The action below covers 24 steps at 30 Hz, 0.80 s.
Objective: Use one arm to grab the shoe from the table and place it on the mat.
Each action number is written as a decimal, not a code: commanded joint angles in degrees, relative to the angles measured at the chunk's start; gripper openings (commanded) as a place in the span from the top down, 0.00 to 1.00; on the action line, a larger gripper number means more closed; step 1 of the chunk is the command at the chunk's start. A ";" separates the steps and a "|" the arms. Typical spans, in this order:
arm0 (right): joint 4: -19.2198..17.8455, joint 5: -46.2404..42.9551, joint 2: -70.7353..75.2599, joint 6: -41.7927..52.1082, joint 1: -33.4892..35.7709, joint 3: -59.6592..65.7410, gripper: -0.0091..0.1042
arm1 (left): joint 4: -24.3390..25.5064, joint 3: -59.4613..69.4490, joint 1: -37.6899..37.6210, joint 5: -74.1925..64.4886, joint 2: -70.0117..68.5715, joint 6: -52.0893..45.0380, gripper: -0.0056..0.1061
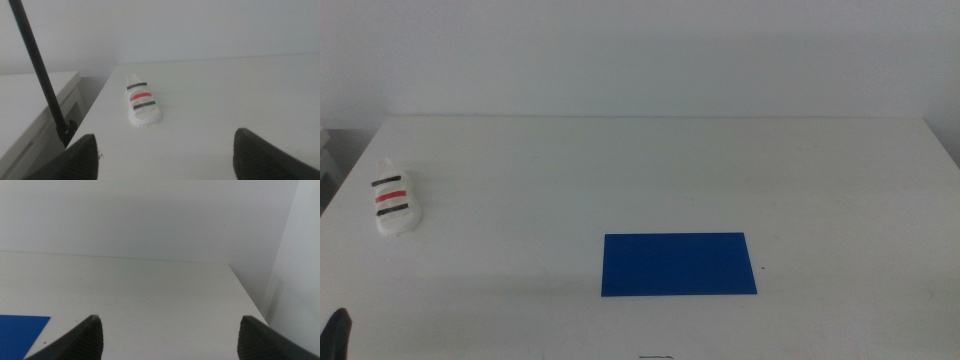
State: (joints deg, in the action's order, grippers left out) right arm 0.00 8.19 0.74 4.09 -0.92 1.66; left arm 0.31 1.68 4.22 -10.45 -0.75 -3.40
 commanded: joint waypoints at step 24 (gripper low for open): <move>-0.51 -4.47 1.11 0.30 0.09 -1.06 0.09 | 3.76 -57.34 -0.05 -21.40 64.26 13.73 0.13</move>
State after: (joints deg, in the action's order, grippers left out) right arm 0.00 8.19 0.74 4.09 -0.92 1.66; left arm 2.79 -49.67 4.22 -29.39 60.65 7.12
